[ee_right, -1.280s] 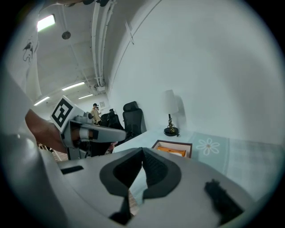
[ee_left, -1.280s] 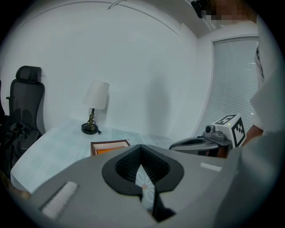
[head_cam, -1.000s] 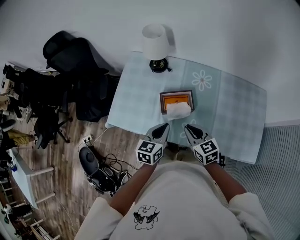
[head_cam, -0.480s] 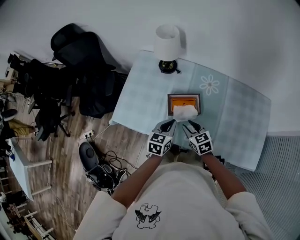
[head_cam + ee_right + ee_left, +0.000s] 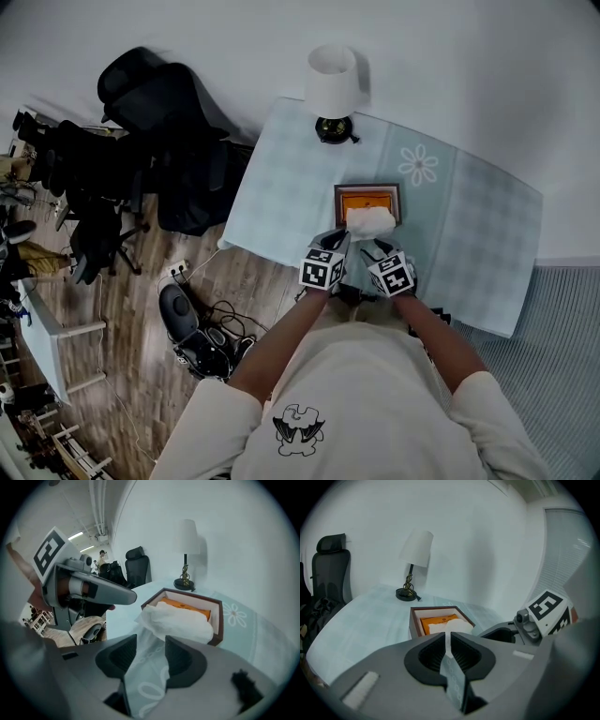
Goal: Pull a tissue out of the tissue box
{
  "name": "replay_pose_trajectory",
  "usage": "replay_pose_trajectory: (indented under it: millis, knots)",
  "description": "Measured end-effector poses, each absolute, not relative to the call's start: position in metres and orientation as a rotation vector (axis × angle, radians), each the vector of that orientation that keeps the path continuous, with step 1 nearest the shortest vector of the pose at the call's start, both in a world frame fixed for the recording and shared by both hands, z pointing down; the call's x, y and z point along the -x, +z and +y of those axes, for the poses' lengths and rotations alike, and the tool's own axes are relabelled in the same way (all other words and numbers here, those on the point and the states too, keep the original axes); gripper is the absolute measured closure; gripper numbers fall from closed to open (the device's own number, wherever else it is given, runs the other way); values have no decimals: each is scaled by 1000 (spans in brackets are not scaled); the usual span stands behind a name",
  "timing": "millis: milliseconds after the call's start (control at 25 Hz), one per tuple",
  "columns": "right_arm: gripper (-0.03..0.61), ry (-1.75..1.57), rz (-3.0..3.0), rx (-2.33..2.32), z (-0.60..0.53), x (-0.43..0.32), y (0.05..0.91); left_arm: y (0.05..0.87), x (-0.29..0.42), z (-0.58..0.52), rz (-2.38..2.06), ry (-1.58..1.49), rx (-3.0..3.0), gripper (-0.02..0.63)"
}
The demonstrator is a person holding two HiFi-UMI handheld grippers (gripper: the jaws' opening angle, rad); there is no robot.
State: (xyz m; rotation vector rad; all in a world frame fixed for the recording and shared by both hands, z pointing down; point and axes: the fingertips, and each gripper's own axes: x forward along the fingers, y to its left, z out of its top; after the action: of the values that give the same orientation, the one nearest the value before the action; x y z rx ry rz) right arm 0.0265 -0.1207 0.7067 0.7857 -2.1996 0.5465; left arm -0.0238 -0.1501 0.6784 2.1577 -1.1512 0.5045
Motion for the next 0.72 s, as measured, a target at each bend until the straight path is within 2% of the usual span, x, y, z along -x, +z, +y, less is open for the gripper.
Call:
replay_pose_trajectory:
  millis: [280,720]
  knots:
    - [385,168,-2128,-789,-126,-24,704,686,31,-141,-1166,523,-2124,568]
    - [385,255,-2190,-778,-132,-15,701,705,37,-139,-1148,550,-2089,557]
